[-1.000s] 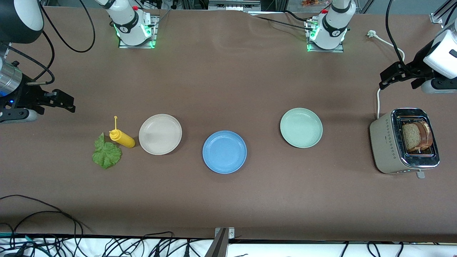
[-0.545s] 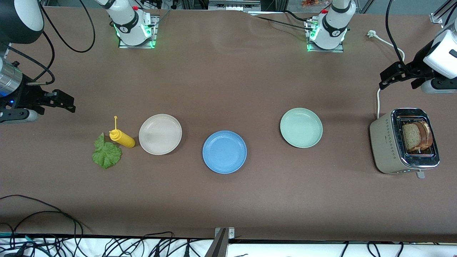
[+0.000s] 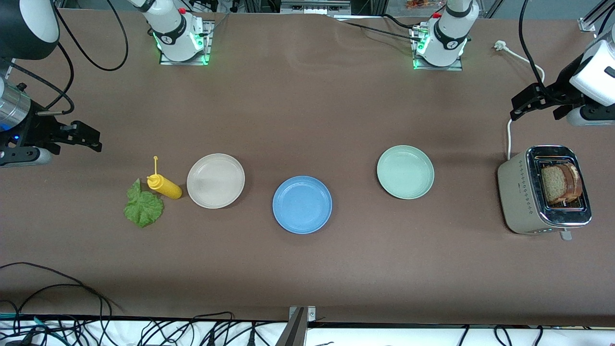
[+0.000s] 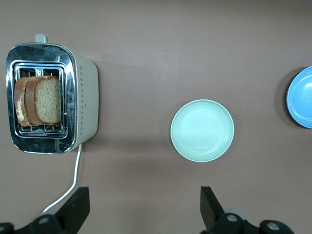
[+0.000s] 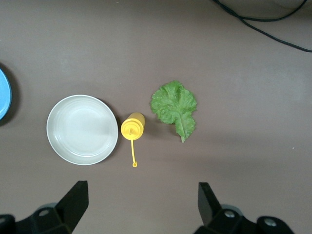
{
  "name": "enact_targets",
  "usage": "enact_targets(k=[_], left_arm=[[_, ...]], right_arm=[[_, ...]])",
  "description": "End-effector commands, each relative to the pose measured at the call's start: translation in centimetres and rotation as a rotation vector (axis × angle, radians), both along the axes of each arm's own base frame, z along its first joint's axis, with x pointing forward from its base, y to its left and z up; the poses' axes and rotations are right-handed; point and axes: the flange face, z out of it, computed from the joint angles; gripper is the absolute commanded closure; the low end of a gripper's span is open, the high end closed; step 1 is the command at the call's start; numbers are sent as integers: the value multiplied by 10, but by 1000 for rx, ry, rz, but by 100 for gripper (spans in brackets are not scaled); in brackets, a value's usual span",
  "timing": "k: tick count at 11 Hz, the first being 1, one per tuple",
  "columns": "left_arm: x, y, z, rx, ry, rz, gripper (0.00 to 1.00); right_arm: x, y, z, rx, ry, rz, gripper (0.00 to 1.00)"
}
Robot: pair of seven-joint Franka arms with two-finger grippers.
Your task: Make sandwich in blue plate with both arms
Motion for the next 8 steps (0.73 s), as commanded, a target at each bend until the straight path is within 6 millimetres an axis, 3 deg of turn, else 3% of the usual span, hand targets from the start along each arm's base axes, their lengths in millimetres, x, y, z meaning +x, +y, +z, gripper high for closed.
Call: enact_targets(k=[1, 8], left_arm=[[-5, 1, 2, -12, -12, -19, 0], [-3, 7, 1, -13, -12, -10, 0]], right_arm=[[0, 0, 2, -5, -5, -8, 0], [0, -1, 1, -7, -3, -10, 0]])
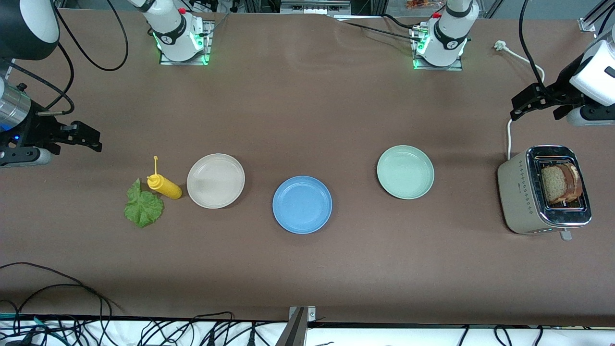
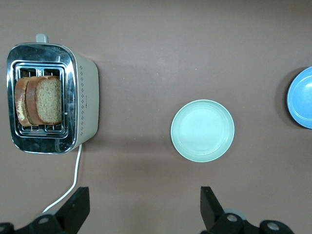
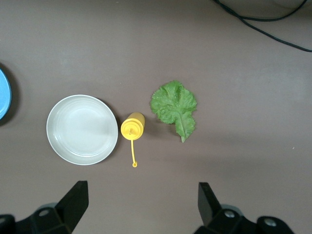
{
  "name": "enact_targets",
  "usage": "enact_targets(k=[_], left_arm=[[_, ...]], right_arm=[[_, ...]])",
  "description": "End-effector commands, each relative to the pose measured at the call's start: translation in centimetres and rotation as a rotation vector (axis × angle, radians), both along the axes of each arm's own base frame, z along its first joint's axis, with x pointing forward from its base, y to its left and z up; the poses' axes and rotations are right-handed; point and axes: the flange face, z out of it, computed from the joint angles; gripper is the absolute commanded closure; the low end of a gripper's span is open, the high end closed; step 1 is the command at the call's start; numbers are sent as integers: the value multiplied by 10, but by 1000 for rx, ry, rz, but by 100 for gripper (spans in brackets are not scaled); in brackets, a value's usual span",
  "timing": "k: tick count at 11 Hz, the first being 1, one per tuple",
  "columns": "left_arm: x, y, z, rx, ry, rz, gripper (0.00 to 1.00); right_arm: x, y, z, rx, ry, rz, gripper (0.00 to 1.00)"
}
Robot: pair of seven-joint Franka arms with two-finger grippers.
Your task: Make sandwich in blue plate with both arms
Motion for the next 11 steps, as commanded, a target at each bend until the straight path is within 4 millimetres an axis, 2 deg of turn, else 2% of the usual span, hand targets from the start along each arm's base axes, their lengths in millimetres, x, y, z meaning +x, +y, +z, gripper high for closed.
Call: enact_targets(k=[1, 11], left_arm=[[-3, 6, 2, -13, -13, -12, 0], [4, 17, -4, -18, -15, 9, 0]], right_arm=[[0, 0, 1, -7, -4, -6, 0], [0, -1, 1, -7, -4, -9, 0]])
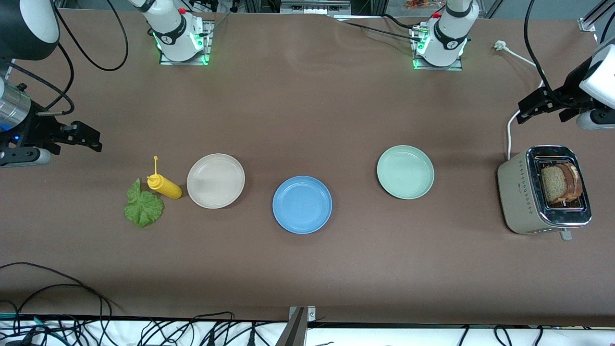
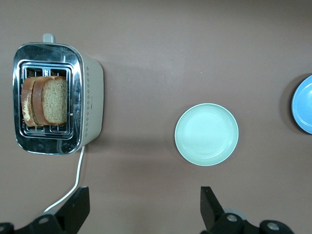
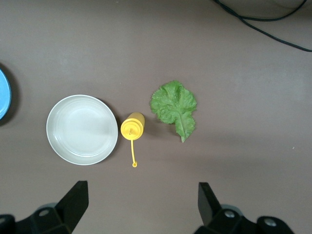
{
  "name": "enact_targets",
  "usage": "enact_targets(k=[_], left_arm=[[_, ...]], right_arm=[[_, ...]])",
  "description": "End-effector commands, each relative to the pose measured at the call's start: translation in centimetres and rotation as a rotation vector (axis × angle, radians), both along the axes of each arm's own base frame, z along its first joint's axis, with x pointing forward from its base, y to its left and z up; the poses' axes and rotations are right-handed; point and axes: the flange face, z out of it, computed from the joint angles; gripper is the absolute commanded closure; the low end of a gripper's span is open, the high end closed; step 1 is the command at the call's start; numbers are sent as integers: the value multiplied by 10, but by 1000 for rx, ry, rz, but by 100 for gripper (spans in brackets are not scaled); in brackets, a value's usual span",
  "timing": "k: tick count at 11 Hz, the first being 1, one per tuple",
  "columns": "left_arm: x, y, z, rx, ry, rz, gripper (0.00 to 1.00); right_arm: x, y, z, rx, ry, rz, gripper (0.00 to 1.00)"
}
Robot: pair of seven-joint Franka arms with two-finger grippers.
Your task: Make sandwich in blue plate with both arms
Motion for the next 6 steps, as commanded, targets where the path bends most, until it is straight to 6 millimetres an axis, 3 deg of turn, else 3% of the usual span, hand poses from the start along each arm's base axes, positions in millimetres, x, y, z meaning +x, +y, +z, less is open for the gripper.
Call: enact_targets(k=[1, 6], left_arm=[[1, 2, -1, -20, -11, -18, 0], [12, 22, -7, -31, -3, 19, 0]], right_arm=[[0, 0, 0, -7, -3, -9, 0], [0, 0, 0, -7, -3, -7, 0]])
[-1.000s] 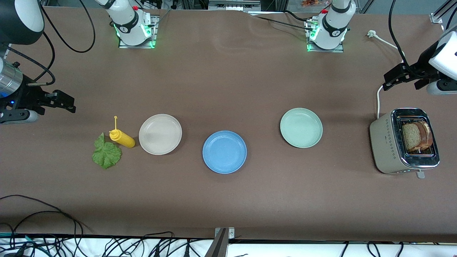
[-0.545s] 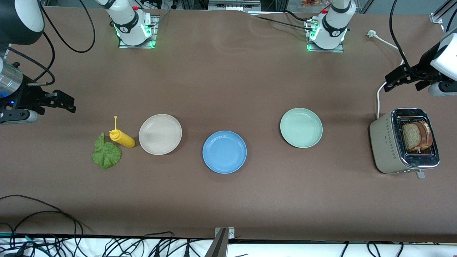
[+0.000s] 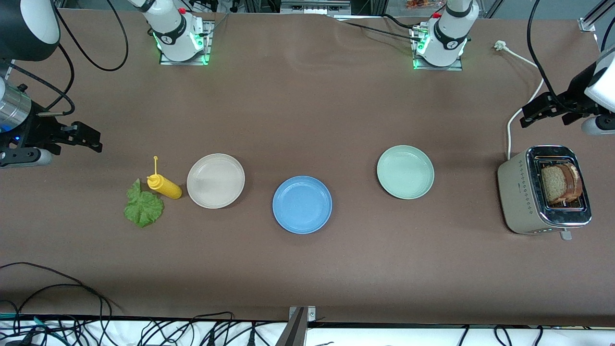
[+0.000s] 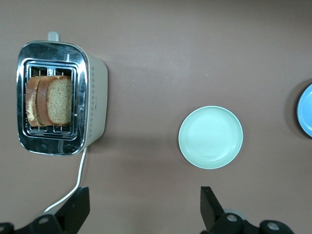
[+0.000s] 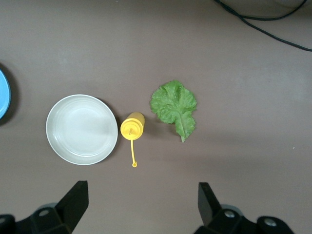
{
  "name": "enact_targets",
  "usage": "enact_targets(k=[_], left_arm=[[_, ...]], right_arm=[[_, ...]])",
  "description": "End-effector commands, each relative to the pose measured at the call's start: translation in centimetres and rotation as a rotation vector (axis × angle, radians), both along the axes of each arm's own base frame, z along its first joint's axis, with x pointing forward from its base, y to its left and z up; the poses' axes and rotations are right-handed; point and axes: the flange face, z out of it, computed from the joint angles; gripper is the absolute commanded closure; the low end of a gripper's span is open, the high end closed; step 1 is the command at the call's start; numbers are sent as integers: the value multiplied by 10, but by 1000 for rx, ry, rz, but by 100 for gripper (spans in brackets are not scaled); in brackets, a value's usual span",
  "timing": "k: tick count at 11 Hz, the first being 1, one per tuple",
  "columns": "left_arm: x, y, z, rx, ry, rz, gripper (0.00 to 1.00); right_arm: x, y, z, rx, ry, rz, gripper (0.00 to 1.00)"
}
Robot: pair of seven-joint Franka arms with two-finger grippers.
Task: Make sandwich in blue plate with both arms
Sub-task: 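Move the left gripper down over the bread slices in the toaster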
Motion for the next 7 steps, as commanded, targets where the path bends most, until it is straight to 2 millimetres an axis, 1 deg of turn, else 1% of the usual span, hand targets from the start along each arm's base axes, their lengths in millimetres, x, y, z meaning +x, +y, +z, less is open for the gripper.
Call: enact_targets(k=[1, 2, 3, 4, 5, 6, 7], left_arm=[[7, 9, -2, -30, -5, -4, 0], [10, 10, -6, -29, 1, -3, 0], [16, 21, -15, -27, 10, 16, 0], [24, 38, -22, -30, 2, 47, 0], [31, 48, -30, -28, -3, 56, 0], [38, 62, -38, -24, -6, 16, 0], [45, 86, -49, -17, -9, -14, 0]], right_arm=[[0, 0, 2, -7, -5, -7, 0], [0, 0, 2, -7, -5, -7, 0], [0, 0, 2, -7, -5, -7, 0], [0, 0, 2, -7, -5, -7, 0], [0, 0, 2, -7, -5, -7, 0], [0, 0, 2, -7, -5, -7, 0], [0, -1, 2, -7, -5, -9, 0]])
